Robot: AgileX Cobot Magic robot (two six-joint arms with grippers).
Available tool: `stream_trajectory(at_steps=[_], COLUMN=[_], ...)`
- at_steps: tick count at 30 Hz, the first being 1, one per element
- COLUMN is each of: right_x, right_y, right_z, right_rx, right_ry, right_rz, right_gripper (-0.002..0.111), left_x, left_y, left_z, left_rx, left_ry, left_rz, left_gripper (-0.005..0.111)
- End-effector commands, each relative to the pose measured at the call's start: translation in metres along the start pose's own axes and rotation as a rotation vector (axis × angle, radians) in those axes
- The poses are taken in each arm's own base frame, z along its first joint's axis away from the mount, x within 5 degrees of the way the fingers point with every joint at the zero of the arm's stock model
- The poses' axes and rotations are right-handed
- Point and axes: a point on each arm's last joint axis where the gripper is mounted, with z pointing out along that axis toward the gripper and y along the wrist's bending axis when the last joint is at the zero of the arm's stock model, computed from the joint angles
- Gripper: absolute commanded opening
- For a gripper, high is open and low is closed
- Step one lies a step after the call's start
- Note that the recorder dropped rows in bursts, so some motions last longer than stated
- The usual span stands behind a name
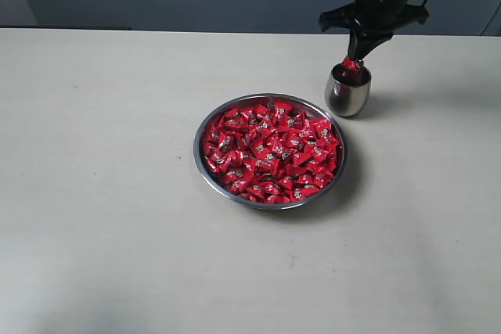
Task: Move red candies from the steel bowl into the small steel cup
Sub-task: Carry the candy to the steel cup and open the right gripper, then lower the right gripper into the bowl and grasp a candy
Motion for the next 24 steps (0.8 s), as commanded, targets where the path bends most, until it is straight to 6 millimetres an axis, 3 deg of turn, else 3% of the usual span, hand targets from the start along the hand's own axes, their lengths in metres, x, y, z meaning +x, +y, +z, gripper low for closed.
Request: stream_trajectory(at_steps=[1, 4, 8, 17, 24], right_x=[0.001, 0.001, 0.0, -0.002, 0.04], right_y=[-0.003, -0.003, 0.001, 0.028, 0.042], right_z=[-0.002, -0.002, -0.006, -0.053, -0.07], right_rx=[0.011, 0.01, -0.023, -0.268, -0.344], right_ry=[0.001, 0.001, -0.011, -0.136, -0.109], right_rz=[-0.01, -0.01, 0.0, -0.112, -0.101], right_gripper=[0.033, 0.043, 0.038, 0.008, 0.009], left_x=[-0.004, -0.004, -0.004, -0.004, -0.004], left_y=[0.0, 0.0, 0.0, 0.0, 0.0], left_z=[-0.001, -0.001, -0.001, -0.001, -0.001], left_rx=[-0.001, -0.001, -0.001, -0.001, -0.001], left_ry=[-0.021, -0.021, -0.021, -0.021, -0.021], left_rz=[-0.001, -0.001, -0.001, -0.001, -0.001], left_gripper=[0.0, 0.0, 0.0, 0.0, 0.0])
